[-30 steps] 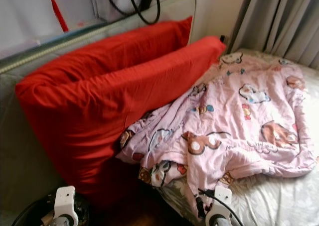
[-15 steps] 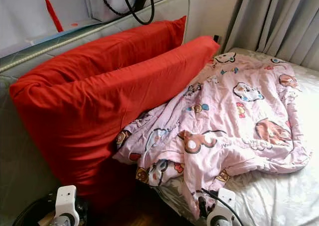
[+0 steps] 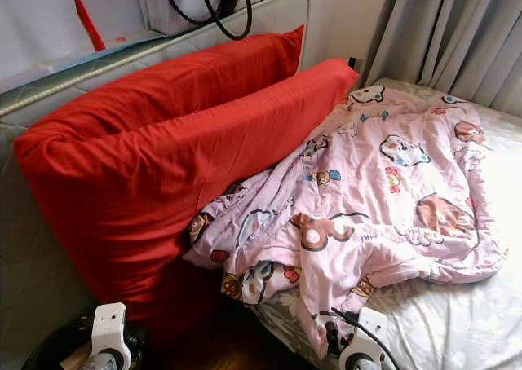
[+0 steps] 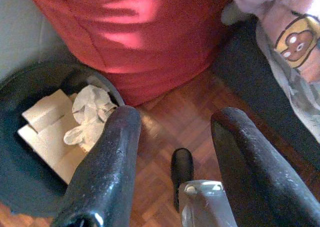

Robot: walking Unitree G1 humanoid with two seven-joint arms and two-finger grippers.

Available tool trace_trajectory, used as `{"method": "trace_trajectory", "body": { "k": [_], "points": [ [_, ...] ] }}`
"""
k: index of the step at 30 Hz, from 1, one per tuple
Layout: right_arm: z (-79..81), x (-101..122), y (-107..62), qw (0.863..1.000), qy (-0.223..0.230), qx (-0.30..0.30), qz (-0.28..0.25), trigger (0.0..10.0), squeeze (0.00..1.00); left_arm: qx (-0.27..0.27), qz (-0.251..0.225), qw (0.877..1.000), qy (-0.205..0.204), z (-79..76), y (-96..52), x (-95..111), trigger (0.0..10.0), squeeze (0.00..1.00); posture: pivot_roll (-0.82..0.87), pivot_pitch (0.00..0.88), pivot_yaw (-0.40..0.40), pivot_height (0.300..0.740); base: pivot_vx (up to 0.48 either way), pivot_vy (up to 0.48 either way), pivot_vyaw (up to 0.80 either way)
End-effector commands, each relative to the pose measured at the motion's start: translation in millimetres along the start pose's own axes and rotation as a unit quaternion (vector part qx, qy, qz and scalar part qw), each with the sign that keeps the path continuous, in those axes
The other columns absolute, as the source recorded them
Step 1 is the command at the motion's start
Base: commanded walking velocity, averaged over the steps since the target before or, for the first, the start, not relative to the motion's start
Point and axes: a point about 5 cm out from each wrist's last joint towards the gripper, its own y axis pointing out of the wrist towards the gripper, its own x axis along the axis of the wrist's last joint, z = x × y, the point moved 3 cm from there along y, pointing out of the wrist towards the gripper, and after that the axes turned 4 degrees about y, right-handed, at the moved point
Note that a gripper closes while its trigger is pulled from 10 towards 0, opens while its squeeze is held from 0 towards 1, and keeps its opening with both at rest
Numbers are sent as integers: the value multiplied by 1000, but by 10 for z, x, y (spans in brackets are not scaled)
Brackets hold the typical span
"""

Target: Clean up the room

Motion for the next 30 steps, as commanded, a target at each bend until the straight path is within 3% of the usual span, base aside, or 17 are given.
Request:
{"method": "trace_trajectory", "body": {
  "k": [1, 4, 6, 10, 13, 20, 30],
  "points": [
    [-12, 56, -7, 1000, 4, -1, -25, 10000, 0, -8, -43, 999, -6, -31, 46, 221, 10000, 0, -1, 52, -38, 740, 0, 0, 0],
    [4, 106, -11, 999, 3, 8, -45, 10000, 0, -10, -74, 997, -14, -14, 63, 372, 10000, 0, 3, 52, -40, 740, 0, 0, 0],
    [38, 158, -18, 997, -6, 28, -65, 10000, 0, -16, -130, 991, -14, 0, 80, 649, 10000, 0, 3, 49, -42, 740, 0, 0, 0],
    [74, 217, -30, 995, -14, 49, -88, 10000, 0, -18, -210, 978, -4, 11, 44, 996, 10000, 0, 0, 53, -45, 740, 0, 0, 0],
    [345, 1103, 49, 972, -34, 96, -213, 10000, 0, -19, -264, 964, 9, 11, -42, 1140, 10000, 0, -8, 60, -35, 740, 0, 0, 0],
    [336, 1237, -37, 957, -39, 108, -266, 10000, 0, -22, -317, 948, 13, -41, -148, 1270, 10000, 0, -21, 71, -32, 740, 0, 0, 0],
    [397, 1183, -95, 950, -70, 133, -275, 10000, 0, -30, -339, 940, 9, -121, -201, 1383, 10000, 0, -21, 70, -40, 740, 0, 0, 0]
  ]
}}
